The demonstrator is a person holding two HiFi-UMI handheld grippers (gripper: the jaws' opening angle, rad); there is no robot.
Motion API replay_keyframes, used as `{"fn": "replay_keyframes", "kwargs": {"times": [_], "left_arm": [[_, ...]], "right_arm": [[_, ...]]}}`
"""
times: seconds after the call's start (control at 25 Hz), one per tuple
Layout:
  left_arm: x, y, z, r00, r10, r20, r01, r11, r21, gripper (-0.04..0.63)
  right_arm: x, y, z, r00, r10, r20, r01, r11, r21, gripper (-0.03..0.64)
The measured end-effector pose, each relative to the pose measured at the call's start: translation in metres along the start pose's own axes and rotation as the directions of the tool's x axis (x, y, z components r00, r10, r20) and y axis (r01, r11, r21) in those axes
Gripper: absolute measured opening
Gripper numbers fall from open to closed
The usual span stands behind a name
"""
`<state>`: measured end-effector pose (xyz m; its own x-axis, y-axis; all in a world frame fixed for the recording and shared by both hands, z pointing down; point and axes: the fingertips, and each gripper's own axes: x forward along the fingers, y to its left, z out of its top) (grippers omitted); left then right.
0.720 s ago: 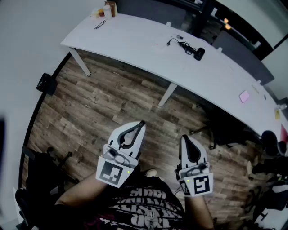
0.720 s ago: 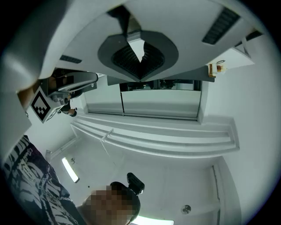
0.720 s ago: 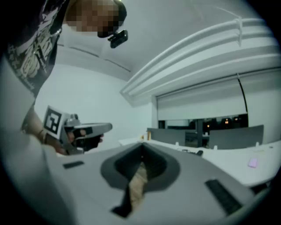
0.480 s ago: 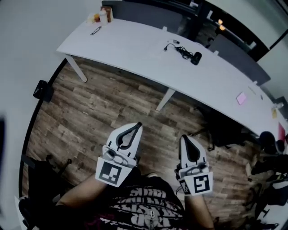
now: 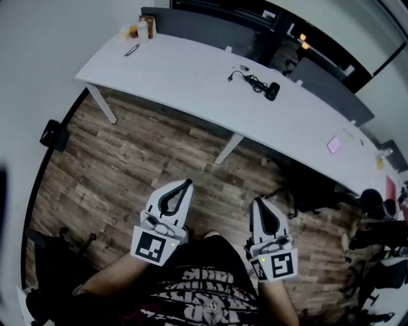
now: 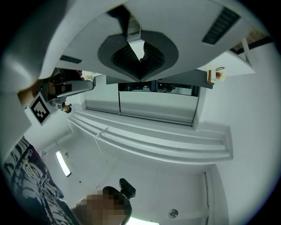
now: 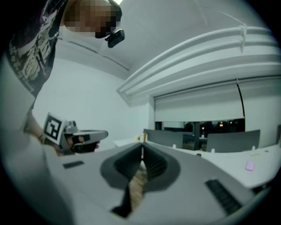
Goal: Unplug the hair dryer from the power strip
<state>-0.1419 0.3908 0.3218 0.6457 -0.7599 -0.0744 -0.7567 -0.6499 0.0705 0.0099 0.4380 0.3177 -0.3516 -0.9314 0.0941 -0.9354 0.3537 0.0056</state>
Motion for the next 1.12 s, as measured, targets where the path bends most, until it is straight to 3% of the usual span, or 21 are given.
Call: {"fn": "replay_keyframes", "kwargs": {"times": [0.32,0.56,0.8,1.12], "left_arm": [[0.004,-0.005,-0.010,1.000,-0.017,-0.023,0.017,1.000,0.002,0.026],[0.021,-0.006,-0.012,0.999,-0.014,-0.041,0.013,1.000,-0.027,0.026],[0.024,0.000,-0.016,0.999,0.001,-0.051,-0.003,0.999,-0.043,0.026],[0.073,0.004,-0.005,1.000,0.004,-0.021,-0.005,1.000,-0.024,0.026]], "right_arm": [[-0.007,-0.013,-0.023,0.999,-0.003,-0.054,0.004,1.000,0.027,0.032],[-0.002,-0.029,-0.033,0.998,-0.025,-0.061,0.032,0.993,0.115,0.032],[0.011,-0.031,-0.023,0.999,-0.007,-0.033,0.010,0.997,0.078,0.032],[0.028,-0.079,-0.019,0.999,-0.029,-0.033,0.032,0.996,0.087,0.032]]}}
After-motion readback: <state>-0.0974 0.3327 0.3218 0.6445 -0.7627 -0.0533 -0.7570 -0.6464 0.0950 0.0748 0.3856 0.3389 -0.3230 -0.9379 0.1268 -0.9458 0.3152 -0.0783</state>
